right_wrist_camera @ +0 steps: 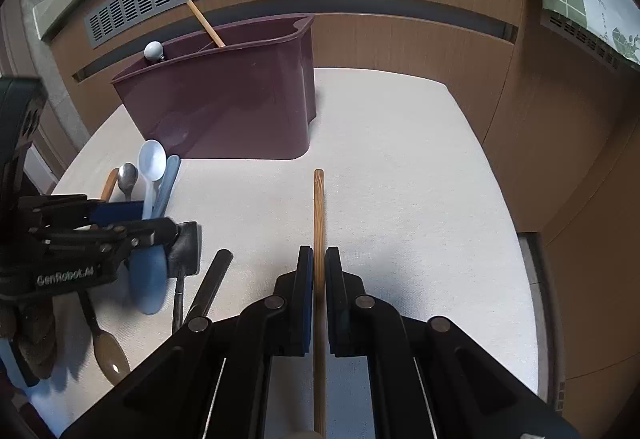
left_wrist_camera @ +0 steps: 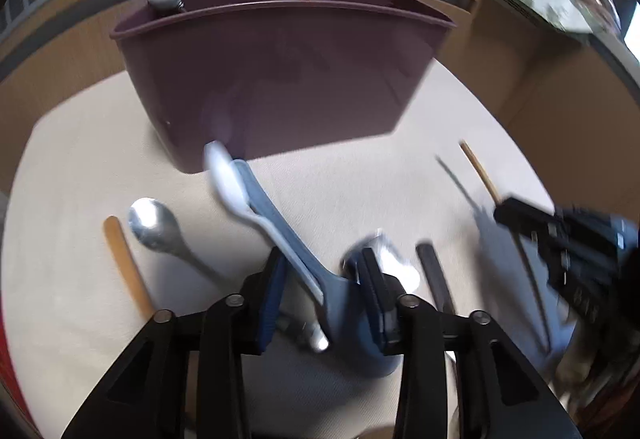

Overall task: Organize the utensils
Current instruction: 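Grasp the white plastic spoon with the left tool while the right tool holds the chopstick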

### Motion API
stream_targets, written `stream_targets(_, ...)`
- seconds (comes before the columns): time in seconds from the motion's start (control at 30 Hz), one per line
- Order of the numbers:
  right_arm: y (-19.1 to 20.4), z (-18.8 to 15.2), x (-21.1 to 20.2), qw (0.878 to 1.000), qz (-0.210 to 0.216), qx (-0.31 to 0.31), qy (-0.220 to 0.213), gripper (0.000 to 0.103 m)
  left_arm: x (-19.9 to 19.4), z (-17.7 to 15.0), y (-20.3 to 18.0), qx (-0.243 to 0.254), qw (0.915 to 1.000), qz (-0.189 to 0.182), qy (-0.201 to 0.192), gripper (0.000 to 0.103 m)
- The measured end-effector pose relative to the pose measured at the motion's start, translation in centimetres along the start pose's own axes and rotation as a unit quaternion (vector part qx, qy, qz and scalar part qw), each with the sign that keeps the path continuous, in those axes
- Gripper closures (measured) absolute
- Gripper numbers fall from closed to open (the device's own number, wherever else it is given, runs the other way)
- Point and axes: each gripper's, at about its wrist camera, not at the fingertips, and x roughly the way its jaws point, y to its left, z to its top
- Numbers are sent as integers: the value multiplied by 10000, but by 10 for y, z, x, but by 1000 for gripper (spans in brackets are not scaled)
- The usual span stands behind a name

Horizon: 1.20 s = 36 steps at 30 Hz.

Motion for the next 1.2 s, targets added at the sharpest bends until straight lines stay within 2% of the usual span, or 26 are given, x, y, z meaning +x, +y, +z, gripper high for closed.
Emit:
stream_targets(0.13,1,-1,1,10000,55,7,52,98,-16,-20,8,504,9982,-226,215,68)
stream_targets(0.23,0,-2,3,9999,88,24,111,98,-31,-32,24,604,9977,-93,288,68)
stream_targets(0.33,1,-3,4,9998,142,62,142,97,-48,-35,43,333,9989,-226,219,68)
stream_targets(0.43,1,-3,5,9997,182,101,149,97,-69,-33,57,48,9991,-420,-80,66)
stream_targets(0.53,3,-4,6,9997,160,91,155,97,-82,-28,66,-240,9988,-268,-326,66)
stream_targets(0.67,5,-4,5,9998,125,58,118,97,-69,-22,80,-1056,9942,63,-182,66)
stream_targets(0.8,7,-5,2,9999,137,7,75,97,-49,-17,108,-1836,9829,-32,-106,66)
stream_targets(0.93,6,-5,0,9998,151,-42,79,97,-31,-6,114,-1839,9829,85,-69,68)
stream_targets(1.1,5,-6,-1,9996,258,-106,53,95,-18,0,106,-1704,9854,-13,-44,70)
stream_targets(1.2,7,-4,5,9992,319,-158,161,90,-14,1,102,-1628,9866,-93,-85,87)
